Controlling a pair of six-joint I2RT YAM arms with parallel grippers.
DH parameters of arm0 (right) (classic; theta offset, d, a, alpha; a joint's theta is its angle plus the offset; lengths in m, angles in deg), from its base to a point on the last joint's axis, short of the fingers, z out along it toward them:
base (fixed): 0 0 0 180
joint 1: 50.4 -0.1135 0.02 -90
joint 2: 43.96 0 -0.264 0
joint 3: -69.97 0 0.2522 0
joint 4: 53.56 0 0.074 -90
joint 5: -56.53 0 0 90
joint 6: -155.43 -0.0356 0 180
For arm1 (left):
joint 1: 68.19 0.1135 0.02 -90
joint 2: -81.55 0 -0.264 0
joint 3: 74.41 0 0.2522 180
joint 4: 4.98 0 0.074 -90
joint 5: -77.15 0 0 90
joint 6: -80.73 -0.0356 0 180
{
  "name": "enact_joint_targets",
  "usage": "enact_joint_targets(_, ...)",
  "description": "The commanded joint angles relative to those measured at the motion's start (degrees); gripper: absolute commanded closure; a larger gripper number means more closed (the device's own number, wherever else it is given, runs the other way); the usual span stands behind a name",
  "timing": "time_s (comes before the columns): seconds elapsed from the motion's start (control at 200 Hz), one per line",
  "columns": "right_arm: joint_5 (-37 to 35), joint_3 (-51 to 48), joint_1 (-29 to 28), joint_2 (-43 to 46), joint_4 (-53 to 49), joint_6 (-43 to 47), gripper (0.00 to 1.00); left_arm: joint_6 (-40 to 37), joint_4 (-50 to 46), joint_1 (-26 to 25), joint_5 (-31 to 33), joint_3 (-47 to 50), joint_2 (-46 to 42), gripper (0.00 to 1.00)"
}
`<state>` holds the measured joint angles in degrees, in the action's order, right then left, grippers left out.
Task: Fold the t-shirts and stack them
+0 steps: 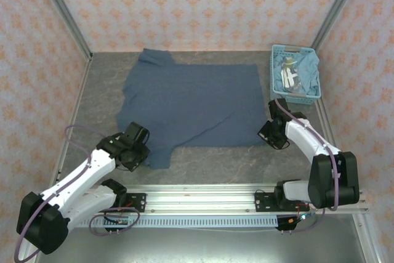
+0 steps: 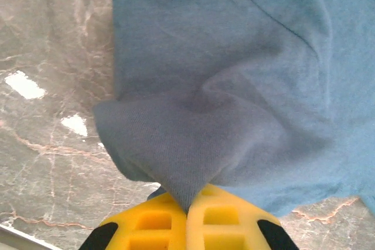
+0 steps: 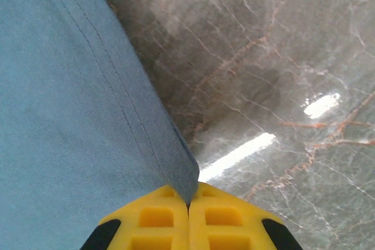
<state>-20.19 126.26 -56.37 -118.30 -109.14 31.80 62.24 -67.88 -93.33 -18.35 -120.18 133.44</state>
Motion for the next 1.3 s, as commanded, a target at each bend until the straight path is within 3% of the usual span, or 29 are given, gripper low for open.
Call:
enact_joint_targets(0.0, -3.0, -1.2, -0.2, 1.5, -3.2, -0.8, 1.00, 3.4, -4.8, -0.3, 1.6, 0.7, -2.3, 1.00)
enact_joint_targets(0.095, -2.9, -1.4, -0.3, 2.2, -3.5, -0.7, 0.99, 3.8, -4.6, -0.3, 0.9, 0.5, -2.8, 1.00)
enact_joint_targets(0.18, -3.3, -1.1, -0.2, 2.2, -4.3, -0.4, 0.93, 3.3, -2.3, -0.3, -1.1, 0.6, -2.5, 1.00)
enact_joint_targets(0.34, -5.4, 0.7, -0.2, 4.6, -7.2, -0.4, 0.71, 1.0, -5.1, -0.4, 1.0, -5.5, -1.3, 0.55)
enact_joint_targets(0.39, -6.8, 1.7, -0.2, 6.1, -8.9, -0.4, 0.67, 0.3, -7.2, -0.3, 2.5, -8.5, -0.8, 0.49)
enact_joint_targets(0.52, -10.3, 4.9, -0.3, 11.2, -12.3, -0.2, 0.60, -1.1, -11.9, 0.3, 7.9, -15.7, 0.7, 0.45)
enact_joint_targets(0.686, -5.7, 6.1, -1.4, 11.6, -6.6, 1.9, 0.59, -6.6, -2.8, 9.3, 3.1, -16.5, 8.0, 0.51)
enact_joint_targets(0.841, 2.0, 7.7, -3.5, 2.8, 2.5, 1.6, 0.61, -11.3, 6.9, 16.9, -2.1, -18.8, 23.0, 0.62)
enact_joint_targets(1.016, 4.4, 12.1, -3.7, -9.7, 7.1, 2.3, 0.62, -16.8, 9.2, 22.4, -0.5, -24.4, 38.4, 0.70)
enact_joint_targets(1.296, 4.4, 23.9, -7.5, -28.0, 5.2, 2.4, 0.62, -19.9, 9.1, 32.3, 2.5, -24.4, 46.8, 0.71)
